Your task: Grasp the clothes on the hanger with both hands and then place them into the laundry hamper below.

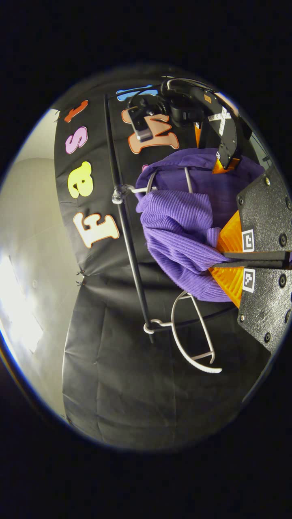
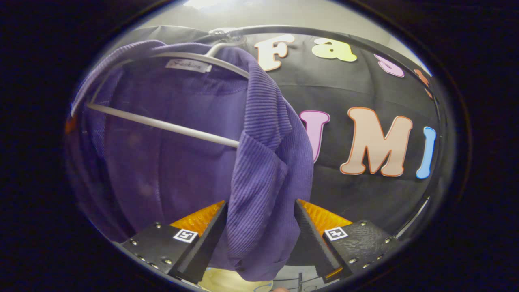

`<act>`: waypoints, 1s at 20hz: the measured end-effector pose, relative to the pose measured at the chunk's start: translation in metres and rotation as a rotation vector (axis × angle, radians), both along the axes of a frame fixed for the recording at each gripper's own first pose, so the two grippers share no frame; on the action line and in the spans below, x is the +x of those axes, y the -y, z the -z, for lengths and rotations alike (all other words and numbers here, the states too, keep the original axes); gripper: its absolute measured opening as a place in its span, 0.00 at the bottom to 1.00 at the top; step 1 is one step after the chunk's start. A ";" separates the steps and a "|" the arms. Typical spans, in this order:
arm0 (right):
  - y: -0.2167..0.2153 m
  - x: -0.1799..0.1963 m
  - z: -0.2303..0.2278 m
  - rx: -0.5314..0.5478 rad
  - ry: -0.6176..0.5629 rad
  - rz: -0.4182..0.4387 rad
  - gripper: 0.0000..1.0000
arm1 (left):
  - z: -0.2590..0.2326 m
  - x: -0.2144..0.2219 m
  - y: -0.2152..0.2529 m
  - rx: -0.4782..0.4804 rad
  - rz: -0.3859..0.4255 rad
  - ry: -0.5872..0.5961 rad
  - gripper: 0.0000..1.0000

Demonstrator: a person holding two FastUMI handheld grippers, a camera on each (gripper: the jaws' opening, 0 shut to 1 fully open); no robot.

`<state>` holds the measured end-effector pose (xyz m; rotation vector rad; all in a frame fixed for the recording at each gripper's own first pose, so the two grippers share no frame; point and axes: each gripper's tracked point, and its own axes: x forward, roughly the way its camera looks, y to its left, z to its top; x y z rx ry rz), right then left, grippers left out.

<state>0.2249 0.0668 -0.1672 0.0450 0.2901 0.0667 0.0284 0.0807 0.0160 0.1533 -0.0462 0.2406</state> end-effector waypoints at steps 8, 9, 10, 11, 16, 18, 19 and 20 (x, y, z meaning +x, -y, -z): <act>0.043 0.020 0.017 -0.015 -0.044 0.160 0.96 | -0.021 -0.005 -0.013 0.012 -0.030 0.043 0.00; 0.045 0.023 0.017 -0.008 -0.050 0.169 0.85 | -0.023 -0.005 -0.014 0.018 -0.031 0.047 0.00; 0.049 0.022 0.015 -0.002 -0.049 0.180 0.73 | -0.025 -0.005 -0.014 0.023 -0.032 0.051 0.00; 0.050 0.025 0.016 0.000 -0.047 0.186 0.62 | -0.027 -0.006 -0.015 0.024 -0.034 0.053 0.00; 0.057 0.025 0.008 -0.033 -0.048 0.202 0.14 | -0.040 -0.008 -0.025 -0.001 -0.054 0.086 0.00; 0.061 0.029 0.008 -0.036 -0.039 0.221 0.04 | -0.047 -0.009 -0.028 -0.006 -0.062 0.101 0.00; 0.065 0.028 0.007 -0.034 -0.033 0.230 0.04 | -0.051 -0.009 -0.028 -0.008 -0.064 0.110 0.00; 0.069 0.028 0.003 -0.031 -0.027 0.240 0.04 | -0.054 -0.009 -0.030 -0.010 -0.064 0.115 0.00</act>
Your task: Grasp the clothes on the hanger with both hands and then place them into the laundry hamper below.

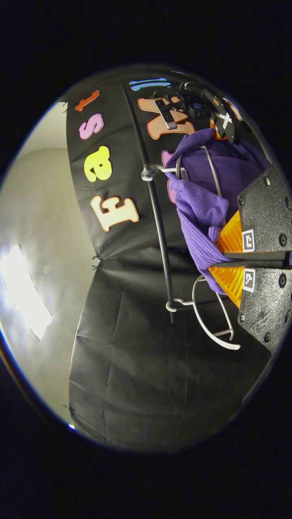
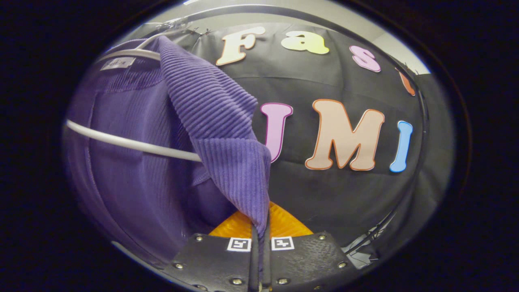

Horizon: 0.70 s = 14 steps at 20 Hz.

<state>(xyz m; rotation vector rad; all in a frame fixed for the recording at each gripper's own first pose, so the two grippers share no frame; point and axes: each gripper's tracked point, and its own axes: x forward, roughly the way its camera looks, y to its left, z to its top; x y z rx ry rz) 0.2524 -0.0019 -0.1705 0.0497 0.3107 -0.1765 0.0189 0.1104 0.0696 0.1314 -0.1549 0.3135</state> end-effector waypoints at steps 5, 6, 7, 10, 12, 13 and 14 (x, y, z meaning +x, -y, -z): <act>0.025 0.002 -0.019 0.009 0.052 0.048 0.07 | -0.014 0.000 -0.006 -0.029 -0.002 0.034 0.00; 0.031 0.002 -0.023 0.007 0.063 0.059 0.04 | -0.016 0.000 -0.008 -0.035 -0.004 0.040 0.00; 0.036 0.000 -0.027 0.003 0.070 0.067 0.04 | -0.019 0.001 -0.010 -0.037 -0.006 0.045 0.00; 0.045 0.005 -0.042 -0.011 0.100 0.081 0.02 | -0.026 0.002 -0.019 -0.036 -0.018 0.061 0.00; 0.051 0.008 -0.055 -0.030 0.131 0.092 0.04 | -0.031 0.003 -0.026 -0.043 -0.029 0.070 0.02; 0.052 0.010 -0.062 -0.036 0.145 0.092 0.01 | -0.034 0.003 -0.031 -0.045 -0.034 0.077 0.02; 0.053 0.012 -0.068 -0.039 0.157 0.094 0.02 | -0.037 0.004 -0.034 -0.045 -0.038 0.080 0.00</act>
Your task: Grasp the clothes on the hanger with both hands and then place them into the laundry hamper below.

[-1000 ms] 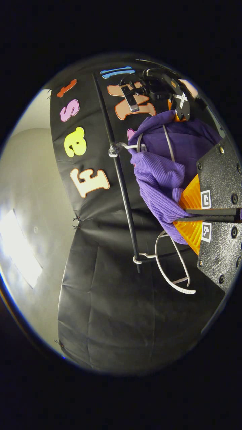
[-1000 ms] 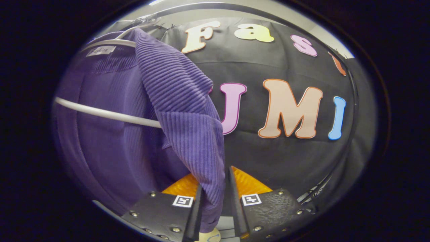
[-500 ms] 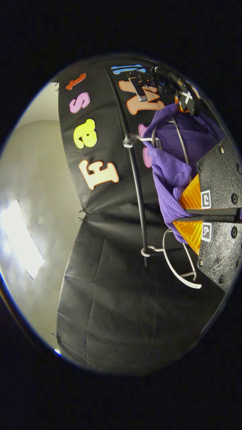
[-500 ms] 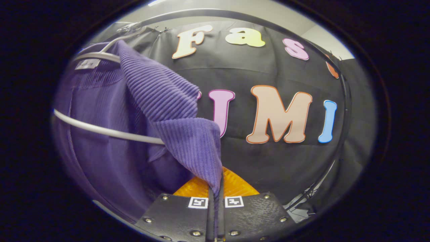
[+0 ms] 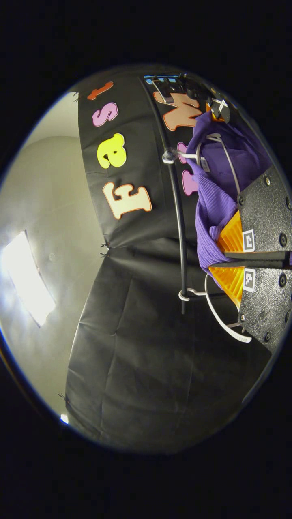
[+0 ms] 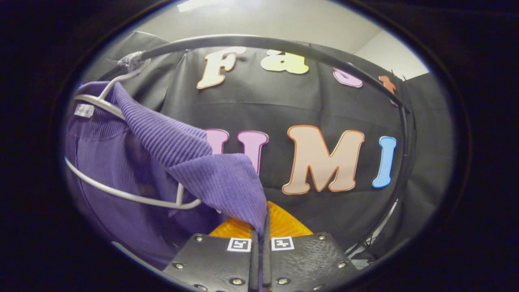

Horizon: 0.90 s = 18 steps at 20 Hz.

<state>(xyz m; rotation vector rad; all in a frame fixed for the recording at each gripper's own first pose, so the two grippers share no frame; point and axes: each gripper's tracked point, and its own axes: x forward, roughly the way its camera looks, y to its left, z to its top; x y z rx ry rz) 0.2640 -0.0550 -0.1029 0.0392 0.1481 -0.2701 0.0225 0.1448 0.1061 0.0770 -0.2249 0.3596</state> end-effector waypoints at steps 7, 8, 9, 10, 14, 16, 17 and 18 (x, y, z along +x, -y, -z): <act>0.006 0.018 -0.020 -0.006 0.042 -0.004 0.04 | -0.005 0.011 -0.022 0.063 -0.025 0.008 0.00; 0.007 0.019 -0.021 -0.006 0.046 -0.005 0.04 | -0.004 0.015 -0.025 0.061 -0.023 0.006 0.00; 0.007 0.021 -0.022 -0.007 0.049 -0.006 0.07 | 0.001 0.016 -0.028 0.062 -0.021 0.000 0.00; 0.007 0.023 -0.023 -0.008 0.051 -0.008 0.04 | 0.004 0.018 -0.030 0.065 -0.015 -0.001 0.00; 0.010 0.038 -0.023 -0.016 0.054 -0.017 0.04 | 0.019 0.028 -0.035 0.071 0.037 -0.006 0.02; 0.010 0.046 -0.022 -0.014 0.052 -0.025 0.04 | 0.029 0.033 -0.037 0.046 0.068 -0.008 0.00; 0.010 0.051 -0.022 -0.016 0.055 -0.028 0.04 | 0.033 0.037 -0.038 0.029 0.080 -0.012 0.00; 0.010 0.055 -0.021 -0.013 0.055 -0.032 0.04 | 0.038 0.039 -0.039 0.012 0.091 -0.017 0.00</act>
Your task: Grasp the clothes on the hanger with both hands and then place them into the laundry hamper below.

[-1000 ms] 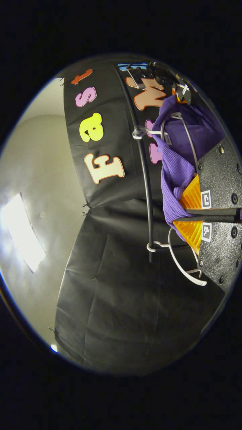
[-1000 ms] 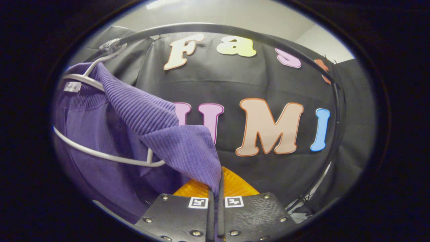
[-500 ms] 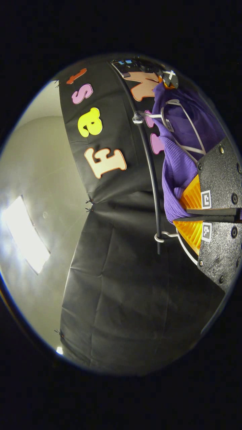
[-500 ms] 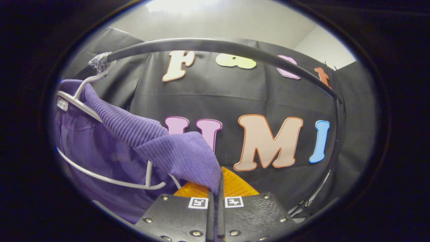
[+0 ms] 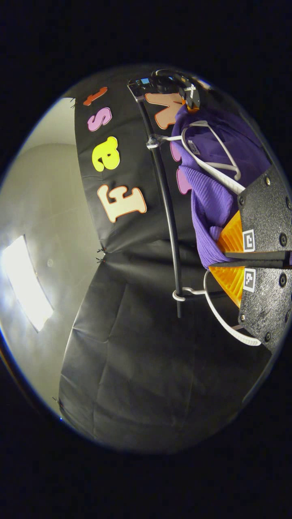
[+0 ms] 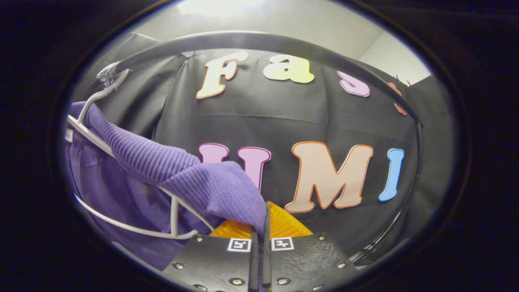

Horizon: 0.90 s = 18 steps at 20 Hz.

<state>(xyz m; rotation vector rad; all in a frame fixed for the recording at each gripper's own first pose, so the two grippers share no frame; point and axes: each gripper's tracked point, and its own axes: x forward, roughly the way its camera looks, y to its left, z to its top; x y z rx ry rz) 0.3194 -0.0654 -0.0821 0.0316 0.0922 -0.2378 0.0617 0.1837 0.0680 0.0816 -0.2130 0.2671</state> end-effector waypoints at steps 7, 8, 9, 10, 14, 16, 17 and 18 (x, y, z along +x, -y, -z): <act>0.002 0.020 0.013 0.020 -0.012 -0.011 0.04 | 0.025 0.017 0.001 -0.046 0.032 -0.042 0.00; 0.001 0.021 0.014 0.021 -0.013 -0.012 0.04 | 0.029 0.016 0.000 -0.048 0.031 -0.049 0.00; 0.001 0.023 0.018 0.018 -0.020 -0.015 0.04 | 0.034 0.018 0.000 -0.050 0.032 -0.059 0.00; 0.000 0.024 0.024 0.017 -0.036 -0.020 0.04 | 0.040 0.021 0.002 -0.056 0.035 -0.068 0.00; 0.000 0.029 0.052 0.053 -0.088 -0.037 0.04 | 0.062 0.023 0.003 -0.080 0.043 -0.113 0.00; 0.001 0.022 0.067 0.037 -0.122 -0.038 0.04 | 0.074 0.026 0.007 -0.075 0.043 -0.140 0.00; 0.000 0.018 0.077 0.037 -0.139 -0.038 0.04 | 0.080 0.028 0.009 -0.073 0.040 -0.158 0.00; 0.001 0.015 0.083 0.043 -0.151 -0.036 0.04 | 0.087 0.026 0.010 -0.071 0.040 -0.171 0.00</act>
